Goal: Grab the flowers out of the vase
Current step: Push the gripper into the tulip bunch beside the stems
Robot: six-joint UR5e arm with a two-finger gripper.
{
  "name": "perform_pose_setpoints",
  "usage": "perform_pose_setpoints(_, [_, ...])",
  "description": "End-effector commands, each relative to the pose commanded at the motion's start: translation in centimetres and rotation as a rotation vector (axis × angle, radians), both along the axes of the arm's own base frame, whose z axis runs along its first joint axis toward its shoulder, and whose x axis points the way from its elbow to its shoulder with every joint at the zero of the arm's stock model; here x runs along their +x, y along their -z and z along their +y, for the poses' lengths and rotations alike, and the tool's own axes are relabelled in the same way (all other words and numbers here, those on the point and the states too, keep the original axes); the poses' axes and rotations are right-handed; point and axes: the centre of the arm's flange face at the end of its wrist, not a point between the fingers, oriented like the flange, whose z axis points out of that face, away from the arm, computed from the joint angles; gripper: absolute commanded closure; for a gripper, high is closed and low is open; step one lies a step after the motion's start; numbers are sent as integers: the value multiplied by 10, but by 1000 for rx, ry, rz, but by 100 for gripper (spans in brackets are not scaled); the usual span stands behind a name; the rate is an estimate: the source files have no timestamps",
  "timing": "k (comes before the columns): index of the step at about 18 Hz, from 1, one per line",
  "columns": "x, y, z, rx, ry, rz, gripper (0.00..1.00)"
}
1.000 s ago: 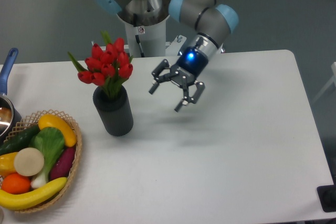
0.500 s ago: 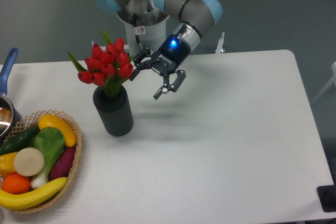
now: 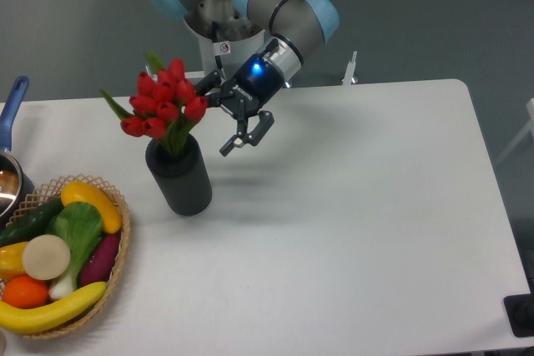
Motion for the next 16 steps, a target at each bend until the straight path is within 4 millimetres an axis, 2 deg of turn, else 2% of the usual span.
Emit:
perform_pose_setpoints(12, [3, -5, -1, 2, 0, 17, 0])
perform_pose_setpoints(16, [11, -11, -6, -1, -5, 30, 0])
